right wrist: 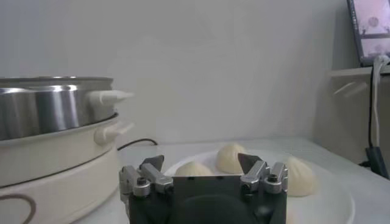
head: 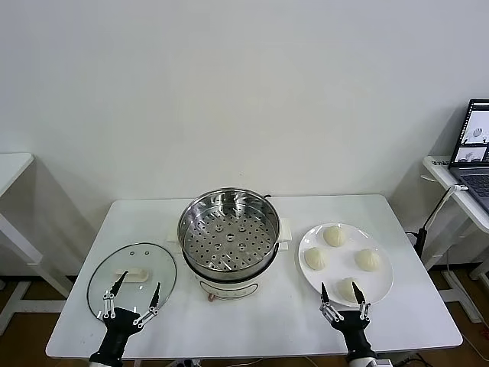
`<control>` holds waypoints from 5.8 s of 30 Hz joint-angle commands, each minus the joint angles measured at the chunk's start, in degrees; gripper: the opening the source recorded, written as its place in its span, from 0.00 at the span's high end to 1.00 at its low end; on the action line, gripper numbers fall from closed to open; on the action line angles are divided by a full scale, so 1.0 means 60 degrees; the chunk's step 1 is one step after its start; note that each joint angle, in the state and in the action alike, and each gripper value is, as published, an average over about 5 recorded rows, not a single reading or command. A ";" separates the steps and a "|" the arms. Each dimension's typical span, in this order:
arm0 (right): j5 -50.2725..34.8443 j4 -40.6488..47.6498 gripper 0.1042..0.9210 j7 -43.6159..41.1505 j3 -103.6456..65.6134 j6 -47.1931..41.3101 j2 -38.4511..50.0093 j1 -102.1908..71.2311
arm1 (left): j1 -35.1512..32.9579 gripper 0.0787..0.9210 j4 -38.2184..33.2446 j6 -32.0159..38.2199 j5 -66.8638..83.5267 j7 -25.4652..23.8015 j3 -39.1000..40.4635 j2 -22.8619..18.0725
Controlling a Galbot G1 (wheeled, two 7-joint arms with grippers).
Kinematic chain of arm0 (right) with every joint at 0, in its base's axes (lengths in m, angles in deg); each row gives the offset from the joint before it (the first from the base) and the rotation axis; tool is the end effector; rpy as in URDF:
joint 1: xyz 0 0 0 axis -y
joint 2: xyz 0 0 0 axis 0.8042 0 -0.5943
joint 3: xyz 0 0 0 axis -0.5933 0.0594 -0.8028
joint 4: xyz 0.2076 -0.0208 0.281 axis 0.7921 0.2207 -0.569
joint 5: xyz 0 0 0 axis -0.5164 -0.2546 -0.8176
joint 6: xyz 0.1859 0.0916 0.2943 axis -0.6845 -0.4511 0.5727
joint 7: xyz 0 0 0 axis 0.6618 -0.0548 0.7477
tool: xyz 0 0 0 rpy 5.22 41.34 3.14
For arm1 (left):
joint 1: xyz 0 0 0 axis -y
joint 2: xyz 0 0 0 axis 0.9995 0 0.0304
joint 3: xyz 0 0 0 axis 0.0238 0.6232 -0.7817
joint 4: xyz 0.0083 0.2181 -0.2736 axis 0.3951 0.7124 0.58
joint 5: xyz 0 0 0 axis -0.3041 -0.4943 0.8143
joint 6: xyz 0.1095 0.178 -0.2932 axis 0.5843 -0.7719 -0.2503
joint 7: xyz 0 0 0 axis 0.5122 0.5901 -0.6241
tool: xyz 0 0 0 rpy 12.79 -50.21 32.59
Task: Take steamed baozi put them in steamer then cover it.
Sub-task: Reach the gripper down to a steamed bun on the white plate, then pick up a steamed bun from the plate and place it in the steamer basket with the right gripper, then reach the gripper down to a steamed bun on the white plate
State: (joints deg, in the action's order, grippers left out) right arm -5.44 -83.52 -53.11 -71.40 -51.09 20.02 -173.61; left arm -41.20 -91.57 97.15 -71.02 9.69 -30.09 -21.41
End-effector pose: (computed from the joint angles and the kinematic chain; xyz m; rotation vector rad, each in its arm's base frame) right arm 0.1697 -0.0763 -0.4055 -0.0614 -3.1012 -0.0367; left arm 0.1274 0.1002 -0.3769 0.2352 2.9700 0.6487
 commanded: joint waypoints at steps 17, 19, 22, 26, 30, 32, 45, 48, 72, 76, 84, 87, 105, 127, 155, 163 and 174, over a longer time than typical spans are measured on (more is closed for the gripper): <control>-0.3202 0.5990 0.12 -0.3732 0.3534 -0.2840 0.3066 0.9502 | 0.0068 0.12 -0.0230 0.0052 0.0016 0.0014 0.0136 0.0097; -0.3007 0.6595 0.12 -0.5088 0.4314 -0.3029 0.3357 1.0186 | 0.0044 0.12 -0.0258 0.0065 0.0016 0.0018 0.0125 0.0095; -0.2342 0.7608 0.12 -0.7620 0.5310 -0.3130 0.3651 1.1301 | 0.0006 0.12 -0.0276 0.0085 0.0014 0.0025 0.0108 0.0079; -0.0684 0.8964 0.12 -1.0943 0.6400 -0.2821 0.3700 1.2899 | -0.0048 0.12 -0.0270 0.0104 0.0011 0.0031 0.0070 0.0045; 0.1290 0.9893 0.12 -1.3318 0.7318 -0.2299 0.3404 1.4102 | -0.0088 0.12 -0.0261 0.0115 0.0009 0.0036 0.0026 0.0012; 0.2046 1.0105 0.12 -1.4008 0.7635 -0.2177 0.3226 1.4460 | -0.0093 0.12 -0.0259 0.0115 0.0010 0.0040 0.0012 -0.0002; 0.6053 1.0697 0.12 -1.4643 0.8842 -0.1611 0.2052 1.5581 | -0.0178 0.12 -0.0245 0.0113 0.0010 0.0060 -0.0070 -0.0126; 0.6484 1.1001 0.12 -1.4230 0.8840 -0.1507 0.1779 1.5557 | -0.0204 0.12 -0.0221 0.0129 0.0009 0.0068 -0.0076 -0.0139; 0.7096 1.1376 0.24 -1.3404 0.8610 -0.1454 0.0961 1.5009 | -0.0215 0.12 -0.0148 0.0133 0.0021 0.0108 -0.0128 -0.0156; 0.6801 1.0517 0.29 -1.3564 0.9029 -0.1420 0.1289 1.5356 | -0.0206 0.12 -0.0147 0.0116 0.0021 0.0113 -0.0131 -0.0156; 0.5758 0.8083 0.30 -1.3962 1.0389 0.0653 0.1549 1.7687 | -0.0127 0.12 -0.0152 0.0076 0.0020 0.0119 -0.0079 -0.0126; 0.5217 0.7248 0.29 -1.3976 1.1289 0.1488 0.1351 1.8568 | -0.0101 0.12 -0.0191 0.0064 0.0024 0.0124 -0.0079 -0.0121; 0.6250 0.6013 0.28 -1.3987 1.3021 0.3699 -0.1142 1.9189 | -0.0224 0.12 -0.0238 0.0146 0.0001 0.0176 -0.0012 -0.0145; 0.8741 0.9381 0.26 -1.3146 1.2010 0.4419 -0.3179 1.7407 | -0.0176 0.12 -0.0127 0.0240 0.0019 0.0210 -0.0064 -0.0143; 0.0289 0.5996 0.12 -1.4818 1.4890 -0.3286 0.2415 2.1101 | -0.0044 0.12 -0.0182 0.0143 0.0005 0.0216 -0.0001 -0.0063; -0.0742 0.5830 0.12 -1.3934 1.6895 -0.4308 0.4039 2.0260 | 0.0028 0.12 -0.0170 0.0097 0.0000 0.0224 0.0069 -0.0064; 0.0092 0.6217 0.12 -1.2716 1.6470 -0.4598 0.3642 1.7973 | 0.0010 0.12 -0.0122 0.0082 0.0000 0.0259 0.0108 -0.0115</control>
State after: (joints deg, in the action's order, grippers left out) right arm -2.44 -46.79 -133.68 24.75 -72.69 38.52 -58.88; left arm -40.93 -92.33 97.65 -70.99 11.17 -29.39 -21.99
